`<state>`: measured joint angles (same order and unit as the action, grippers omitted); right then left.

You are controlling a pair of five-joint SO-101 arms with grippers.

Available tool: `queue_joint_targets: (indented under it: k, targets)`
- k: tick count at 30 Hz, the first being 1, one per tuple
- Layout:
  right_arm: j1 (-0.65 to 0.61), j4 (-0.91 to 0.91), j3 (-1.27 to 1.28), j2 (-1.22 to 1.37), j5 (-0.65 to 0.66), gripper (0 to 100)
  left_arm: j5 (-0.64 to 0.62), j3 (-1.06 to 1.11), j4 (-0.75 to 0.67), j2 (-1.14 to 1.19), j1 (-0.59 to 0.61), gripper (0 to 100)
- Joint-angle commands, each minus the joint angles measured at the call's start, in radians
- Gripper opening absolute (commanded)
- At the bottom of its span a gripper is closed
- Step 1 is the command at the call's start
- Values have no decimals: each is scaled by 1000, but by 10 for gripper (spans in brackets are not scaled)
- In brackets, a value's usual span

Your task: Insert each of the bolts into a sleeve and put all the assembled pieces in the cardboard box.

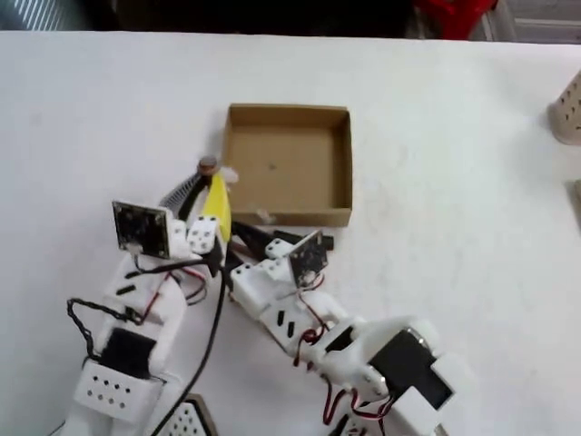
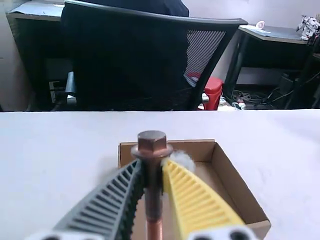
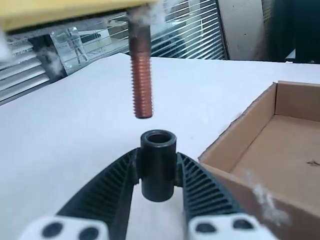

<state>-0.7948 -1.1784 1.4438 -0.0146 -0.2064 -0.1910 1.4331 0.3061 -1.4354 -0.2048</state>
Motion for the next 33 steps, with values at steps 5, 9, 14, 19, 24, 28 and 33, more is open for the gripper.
queue_joint_targets:
  k: [5, 9, 14, 19, 24, 28, 33]
  targets:
    - [-5, 1, -20, -5, 2, 16, 9, 41, -34, -94, -18, 22]
    - [-5, 1, -15, -5, 2, 16, 11, 46, -32, -93, -65, 22]
    - [-7, 1, 0, -5, 54, 16, 17, 89, -83, -93, -73, 22]
    - [-7, 2, 2, -5, 61, 16, 32, 120, -126, -93, -65, 22]
    - [-7, 24, 2, -5, 61, 16, 89, 112, -132, -93, -28, 22]
    - [-7, 77, -5, -13, 61, 16, 87, 94, -126, -93, -12, 22]
    - [-5, 79, -5, -13, 61, 16, 91, 89, -71, -93, -21, 22]
